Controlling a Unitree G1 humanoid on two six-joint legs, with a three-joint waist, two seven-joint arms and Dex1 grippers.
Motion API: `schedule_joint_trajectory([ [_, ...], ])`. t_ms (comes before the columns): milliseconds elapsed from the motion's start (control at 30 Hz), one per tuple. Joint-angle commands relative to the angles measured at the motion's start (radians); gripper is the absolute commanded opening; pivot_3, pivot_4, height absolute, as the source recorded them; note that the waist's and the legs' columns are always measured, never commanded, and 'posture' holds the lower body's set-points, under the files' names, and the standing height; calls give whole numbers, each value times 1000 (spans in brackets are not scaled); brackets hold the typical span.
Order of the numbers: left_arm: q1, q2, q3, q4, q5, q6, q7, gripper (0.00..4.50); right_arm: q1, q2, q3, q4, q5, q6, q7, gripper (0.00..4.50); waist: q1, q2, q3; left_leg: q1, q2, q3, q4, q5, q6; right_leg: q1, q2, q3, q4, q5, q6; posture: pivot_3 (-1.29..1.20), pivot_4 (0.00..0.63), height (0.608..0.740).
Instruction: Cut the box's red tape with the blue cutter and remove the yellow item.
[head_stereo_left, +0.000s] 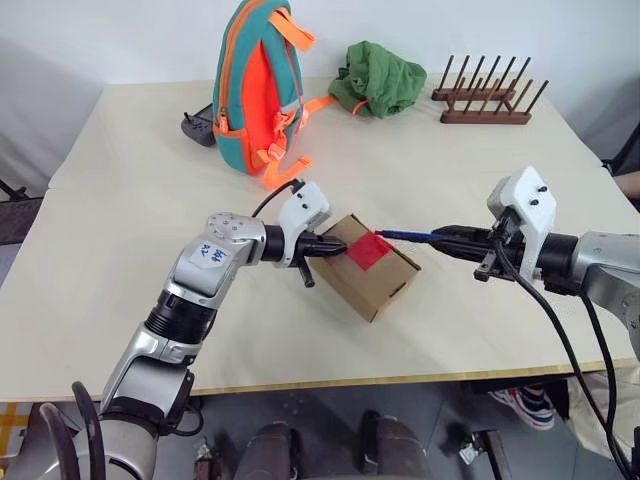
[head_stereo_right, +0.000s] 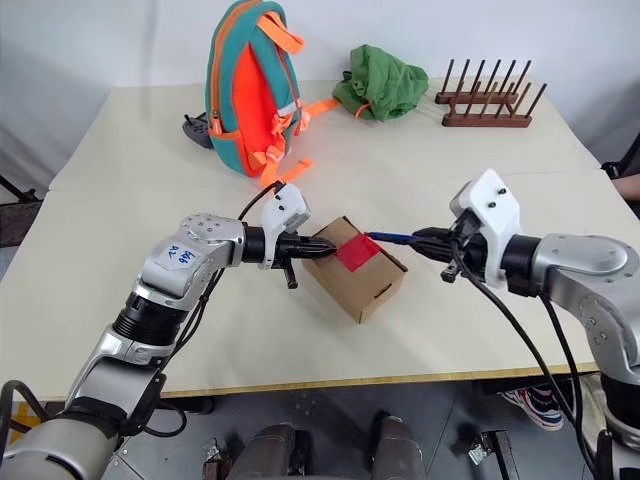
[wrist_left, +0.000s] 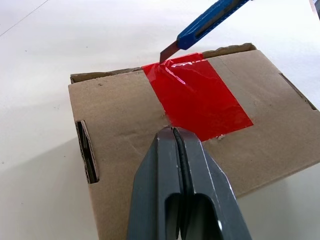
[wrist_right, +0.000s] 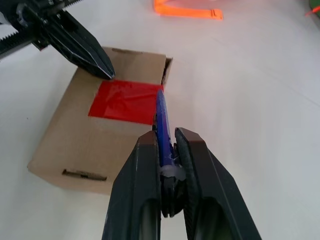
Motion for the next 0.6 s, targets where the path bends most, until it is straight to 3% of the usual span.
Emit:
schedule_joint_trajectory([
  [33,-8,-4,0,4,7,-3,3,24,9,-21,-36,-43,16,-4,-3,182,0,0,0,0,0,0,0,0,0,0,0,0,0,0,0,0,150,740],
  [600,-10,-7,1,8,9,-7,5,24,-10,-30,30,-13,2,-15,14,182,-1,0,0,1,0,0,0,0,0,1,0,0,0,0,0,0,150,740],
])
